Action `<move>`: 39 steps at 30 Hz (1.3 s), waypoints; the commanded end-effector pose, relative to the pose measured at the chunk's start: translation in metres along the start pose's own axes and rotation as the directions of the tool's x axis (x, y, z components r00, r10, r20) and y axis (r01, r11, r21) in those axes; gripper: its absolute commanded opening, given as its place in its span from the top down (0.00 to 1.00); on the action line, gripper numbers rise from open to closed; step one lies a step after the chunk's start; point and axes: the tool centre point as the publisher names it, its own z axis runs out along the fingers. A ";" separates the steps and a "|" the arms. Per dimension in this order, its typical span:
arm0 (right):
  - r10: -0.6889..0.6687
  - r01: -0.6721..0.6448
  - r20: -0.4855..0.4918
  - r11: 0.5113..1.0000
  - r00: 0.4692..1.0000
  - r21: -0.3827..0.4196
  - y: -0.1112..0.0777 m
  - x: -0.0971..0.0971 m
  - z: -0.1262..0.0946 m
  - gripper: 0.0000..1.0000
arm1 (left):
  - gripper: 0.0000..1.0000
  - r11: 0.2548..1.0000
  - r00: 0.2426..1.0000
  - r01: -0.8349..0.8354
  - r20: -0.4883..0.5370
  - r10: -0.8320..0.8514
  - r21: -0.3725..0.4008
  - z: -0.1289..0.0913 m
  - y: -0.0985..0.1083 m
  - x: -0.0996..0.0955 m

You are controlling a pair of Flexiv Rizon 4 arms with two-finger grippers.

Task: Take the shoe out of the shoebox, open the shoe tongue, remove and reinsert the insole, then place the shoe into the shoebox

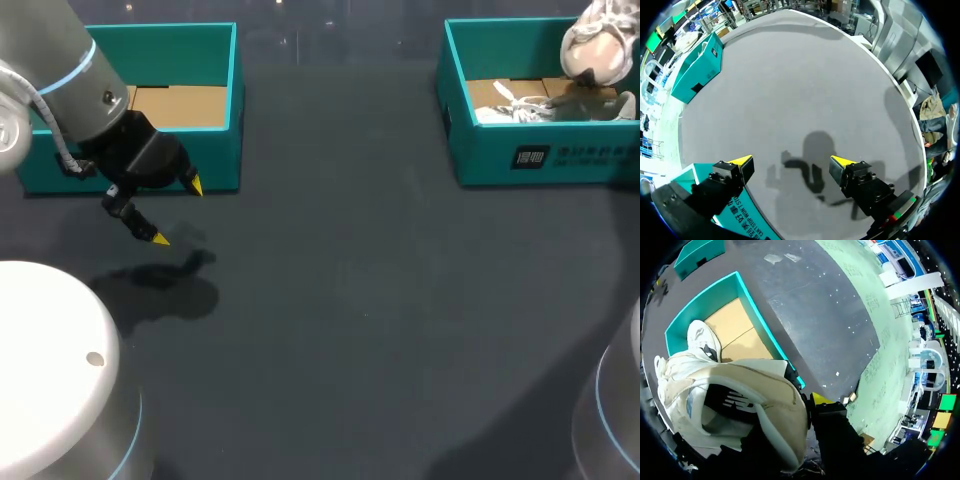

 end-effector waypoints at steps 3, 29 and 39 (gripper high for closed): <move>0.355 -0.355 -0.015 0.934 0.935 0.034 -0.003 0.007 -0.007 1.00 | 0.00 1.000 1.000 -0.001 0.001 0.001 -0.002 -0.001 0.000 0.001; 0.637 -0.632 0.046 0.769 0.769 -0.092 -0.037 0.054 0.004 1.00 | 0.00 1.000 1.000 -0.001 0.001 0.001 -0.002 -0.001 0.000 0.001; 0.637 -0.639 0.098 0.769 0.764 -0.014 -0.036 0.054 0.004 1.00 | 0.00 1.000 1.000 -0.001 0.001 0.001 -0.002 -0.001 0.000 0.001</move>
